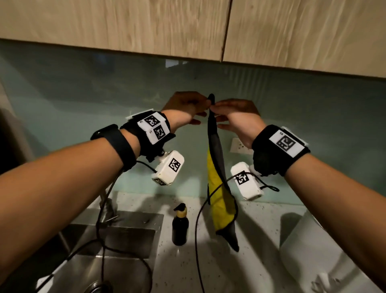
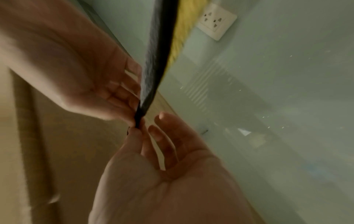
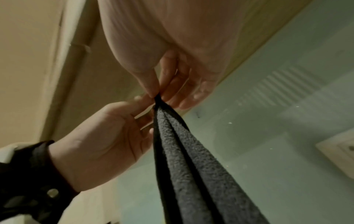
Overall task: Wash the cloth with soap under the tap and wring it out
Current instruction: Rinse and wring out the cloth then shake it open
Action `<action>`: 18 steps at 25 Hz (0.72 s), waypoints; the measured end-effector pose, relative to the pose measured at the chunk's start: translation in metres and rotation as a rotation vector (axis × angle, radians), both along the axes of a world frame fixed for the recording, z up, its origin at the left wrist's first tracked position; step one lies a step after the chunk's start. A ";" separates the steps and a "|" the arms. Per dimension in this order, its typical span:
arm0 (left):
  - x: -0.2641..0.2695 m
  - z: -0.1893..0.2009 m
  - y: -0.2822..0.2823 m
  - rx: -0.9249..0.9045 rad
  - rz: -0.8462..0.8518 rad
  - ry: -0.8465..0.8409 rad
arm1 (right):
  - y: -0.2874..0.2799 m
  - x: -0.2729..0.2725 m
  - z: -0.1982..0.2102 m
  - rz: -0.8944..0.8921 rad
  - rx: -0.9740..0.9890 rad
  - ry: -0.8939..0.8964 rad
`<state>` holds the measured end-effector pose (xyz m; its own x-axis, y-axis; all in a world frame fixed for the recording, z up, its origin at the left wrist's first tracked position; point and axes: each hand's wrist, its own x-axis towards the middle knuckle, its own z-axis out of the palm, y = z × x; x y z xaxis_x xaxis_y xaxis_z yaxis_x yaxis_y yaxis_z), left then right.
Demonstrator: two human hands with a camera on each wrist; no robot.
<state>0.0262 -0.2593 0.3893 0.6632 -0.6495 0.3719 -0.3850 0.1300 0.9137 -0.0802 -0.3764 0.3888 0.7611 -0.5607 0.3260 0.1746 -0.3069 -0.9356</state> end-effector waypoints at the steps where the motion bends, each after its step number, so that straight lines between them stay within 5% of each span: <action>1: 0.007 0.000 -0.003 0.002 0.018 -0.013 | -0.001 0.008 0.001 -0.003 0.026 -0.022; 10: 0.080 0.009 -0.029 0.051 0.059 0.012 | -0.025 0.088 0.018 -0.033 0.026 0.025; 18: 0.133 0.015 -0.059 0.075 0.089 0.013 | -0.051 0.149 0.015 -0.177 -0.175 -0.082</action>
<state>0.1593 -0.3185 0.4041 0.7242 -0.6133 0.3152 -0.3800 0.0265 0.9246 0.0687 -0.4274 0.4035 0.6229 -0.6127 0.4864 0.1770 -0.4953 -0.8505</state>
